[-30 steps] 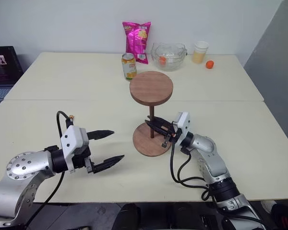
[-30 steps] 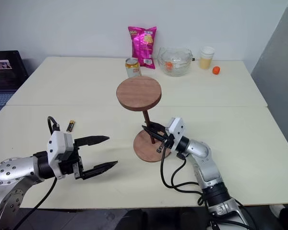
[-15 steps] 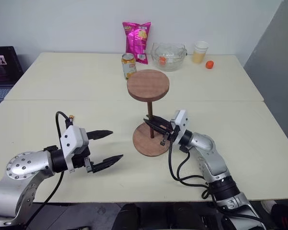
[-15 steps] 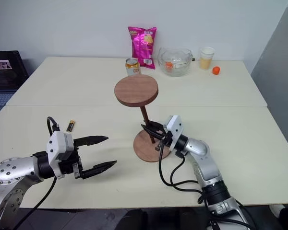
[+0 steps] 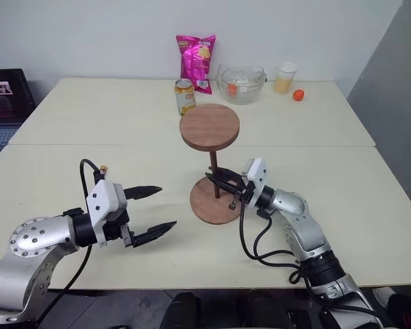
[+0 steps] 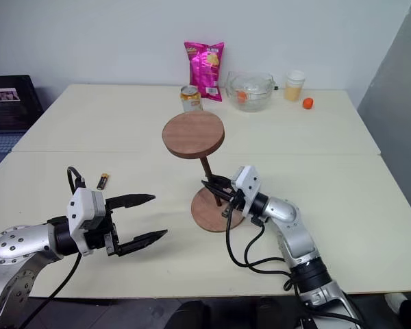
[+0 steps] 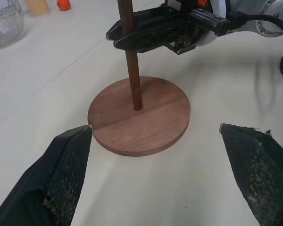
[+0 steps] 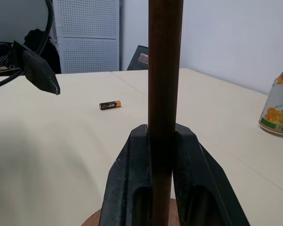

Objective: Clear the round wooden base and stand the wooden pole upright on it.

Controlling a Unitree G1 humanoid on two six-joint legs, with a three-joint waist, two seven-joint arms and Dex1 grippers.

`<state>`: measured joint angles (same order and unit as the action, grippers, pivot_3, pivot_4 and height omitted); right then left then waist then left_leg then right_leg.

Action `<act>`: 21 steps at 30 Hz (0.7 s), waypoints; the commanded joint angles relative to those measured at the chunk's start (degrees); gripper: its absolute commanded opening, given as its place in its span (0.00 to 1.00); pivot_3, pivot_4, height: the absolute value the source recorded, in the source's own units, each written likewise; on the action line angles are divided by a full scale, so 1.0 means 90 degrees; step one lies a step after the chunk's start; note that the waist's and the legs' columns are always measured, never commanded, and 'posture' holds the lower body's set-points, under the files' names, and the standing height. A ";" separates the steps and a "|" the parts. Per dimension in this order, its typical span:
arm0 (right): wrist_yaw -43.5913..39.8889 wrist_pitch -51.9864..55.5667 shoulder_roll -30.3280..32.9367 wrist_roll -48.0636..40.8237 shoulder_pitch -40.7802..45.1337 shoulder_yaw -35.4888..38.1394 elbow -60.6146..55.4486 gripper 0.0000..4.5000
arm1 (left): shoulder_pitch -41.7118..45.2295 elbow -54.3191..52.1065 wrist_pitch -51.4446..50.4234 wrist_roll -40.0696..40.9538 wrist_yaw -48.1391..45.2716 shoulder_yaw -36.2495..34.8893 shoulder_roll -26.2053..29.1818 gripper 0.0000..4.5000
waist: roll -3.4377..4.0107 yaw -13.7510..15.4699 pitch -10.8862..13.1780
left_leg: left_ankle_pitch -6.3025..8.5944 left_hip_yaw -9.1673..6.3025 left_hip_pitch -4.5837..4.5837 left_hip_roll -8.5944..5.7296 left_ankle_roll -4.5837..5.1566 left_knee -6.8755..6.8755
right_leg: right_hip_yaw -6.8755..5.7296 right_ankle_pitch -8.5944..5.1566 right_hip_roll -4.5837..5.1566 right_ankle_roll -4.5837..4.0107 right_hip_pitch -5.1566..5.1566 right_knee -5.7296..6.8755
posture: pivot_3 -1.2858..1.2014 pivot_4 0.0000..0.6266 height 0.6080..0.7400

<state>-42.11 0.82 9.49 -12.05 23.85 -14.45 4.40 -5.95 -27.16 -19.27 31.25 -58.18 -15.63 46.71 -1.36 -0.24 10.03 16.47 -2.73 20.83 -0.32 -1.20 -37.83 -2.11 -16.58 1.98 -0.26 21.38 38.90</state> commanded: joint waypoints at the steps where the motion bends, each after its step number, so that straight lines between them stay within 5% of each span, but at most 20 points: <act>1: 0.0182 0.0860 0.0203 0.0290 -0.0106 -0.0076 0.0429 0.05 | 0.0093 -0.0025 0.0149 -0.0018 -0.0005 0.0009 -0.0015 1.00 | 0.0001 0.0000 -0.0004 | 0.0000 0.0000 -0.0001 0.0000 0.0000 0.0000 | 0.0000 0.0000 0.0000 0.0000 0.0000 0.0002 | 0.52 0.24 1.00; 21: 0.0375 0.1158 0.0509 0.0502 -0.0229 -0.0127 0.1037 0.05 | 0.0142 -0.0024 0.0150 -0.0044 0.0043 0.0044 -0.0009 1.00 | 0.0043 0.0025 -0.0128 | 0.0001 -0.0003 -0.0013 0.0000 0.0002 0.0000 | -0.0001 -0.0002 0.0000 0.0000 -0.0005 -0.0003 | 0.52 0.24 1.00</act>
<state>-40.70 5.67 11.13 -12.06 25.19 -14.92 5.30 -5.59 -26.58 -18.54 30.84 -58.04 -15.29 46.51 -0.97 -0.01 8.88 16.48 -2.75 20.72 -0.33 -1.18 -37.83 -2.12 -16.60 1.98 -0.25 21.33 38.87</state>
